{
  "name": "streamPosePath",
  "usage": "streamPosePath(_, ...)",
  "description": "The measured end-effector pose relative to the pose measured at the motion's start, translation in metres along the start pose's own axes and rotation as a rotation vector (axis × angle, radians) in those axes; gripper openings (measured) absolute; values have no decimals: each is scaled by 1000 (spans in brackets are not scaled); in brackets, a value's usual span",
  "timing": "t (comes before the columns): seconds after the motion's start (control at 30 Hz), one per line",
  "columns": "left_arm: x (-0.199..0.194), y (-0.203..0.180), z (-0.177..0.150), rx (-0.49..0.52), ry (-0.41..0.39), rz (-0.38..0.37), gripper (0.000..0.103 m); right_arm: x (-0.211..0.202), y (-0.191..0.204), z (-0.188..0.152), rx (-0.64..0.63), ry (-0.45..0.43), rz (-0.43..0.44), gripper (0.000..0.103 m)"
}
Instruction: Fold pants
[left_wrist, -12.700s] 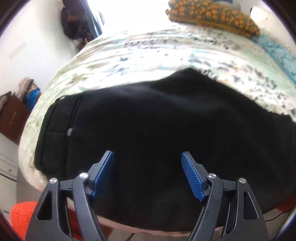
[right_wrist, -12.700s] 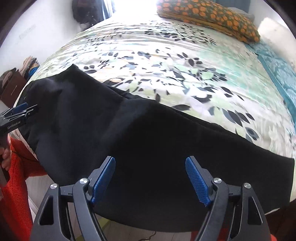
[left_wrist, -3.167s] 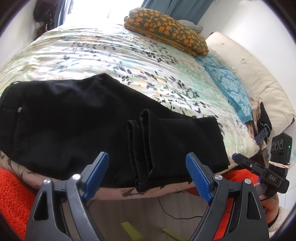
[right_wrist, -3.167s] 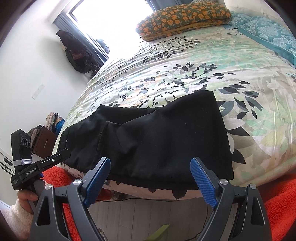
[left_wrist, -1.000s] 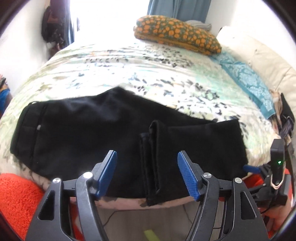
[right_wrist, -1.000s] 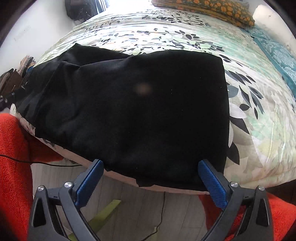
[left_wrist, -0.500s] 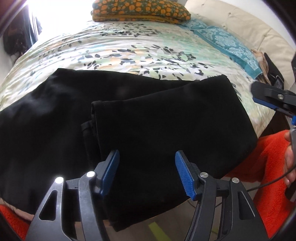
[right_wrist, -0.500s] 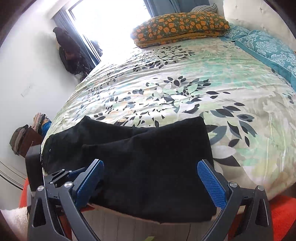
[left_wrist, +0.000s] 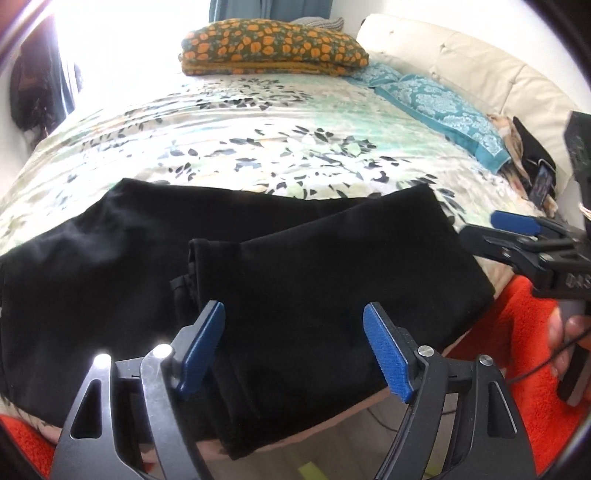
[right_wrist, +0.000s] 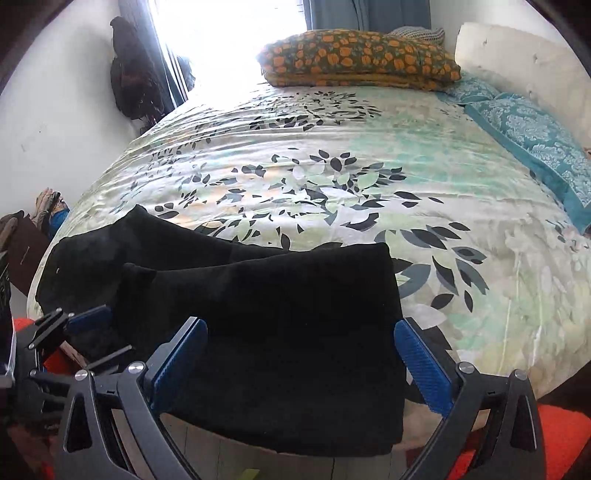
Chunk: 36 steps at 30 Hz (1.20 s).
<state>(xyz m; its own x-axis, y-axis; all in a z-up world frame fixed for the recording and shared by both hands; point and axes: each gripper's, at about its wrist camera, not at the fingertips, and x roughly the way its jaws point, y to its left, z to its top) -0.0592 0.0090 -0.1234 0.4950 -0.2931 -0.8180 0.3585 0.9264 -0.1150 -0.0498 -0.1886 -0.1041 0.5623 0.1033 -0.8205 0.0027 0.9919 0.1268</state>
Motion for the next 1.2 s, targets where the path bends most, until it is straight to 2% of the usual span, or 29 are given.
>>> streamPosePath(0.07, 22, 7, -1, -25, 88, 19, 79, -2, 5, -8, 5, 21, -3, 101)
streamPosePath(0.1, 27, 8, -3, -20, 91, 20, 79, 2, 8, -11, 4, 48, 4, 101)
streamPosePath(0.17, 23, 3, -3, 21, 76, 36, 80, 7, 13, -17, -8, 86, 9, 101)
streamPosePath(0.23, 15, 1, -2, 30, 69, 18, 80, 6, 18, -17, -22, 77, 13, 101)
streamPosePath(0.37, -13, 24, 0, -66, 14, -17, 80, 0, 28, -15, -58, 34, 23, 101)
streamPosePath(0.5, -39, 83, 2, -241, -41, 18, 87, 5, 40, -14, -99, 44, 49, 101)
streamPosePath(0.67, -74, 194, -8, -456, -101, 102, 88, 10, 46, -13, -114, 41, 85, 101)
streamPosePath(0.73, -94, 246, -18, -522, -126, 148, 93, 12, 47, -13, -114, 45, 95, 101)
streamPosePath(0.77, -100, 270, -25, -557, -123, 163, 95, 13, 48, -14, -116, 49, 97, 101)
streamPosePath(0.83, -102, 322, -45, -671, -65, 172, 95, 17, 49, -15, -116, 62, 101, 101)
streamPosePath(0.9, -94, 361, -69, -785, 1, 141, 95, 21, 50, -16, -105, 74, 109, 101)
streamPosePath(0.97, -83, 379, -85, -832, 44, 113, 95, 26, 52, -15, -92, 87, 116, 101)
streamPosePath(1.03, -68, 381, -93, -819, 74, 87, 95, 29, 57, -14, -90, 96, 120, 101)
streamPosePath(1.1, -51, 382, -96, -797, 103, 99, 97, 30, 64, -14, -103, 98, 123, 101)
streamPosePath(1.13, -48, 382, -95, -789, 93, 102, 101, 30, 68, -14, -113, 99, 125, 101)
streamPosePath(1.2, -47, 381, -92, -791, 70, 106, 102, 30, 75, -14, -136, 101, 127, 101)
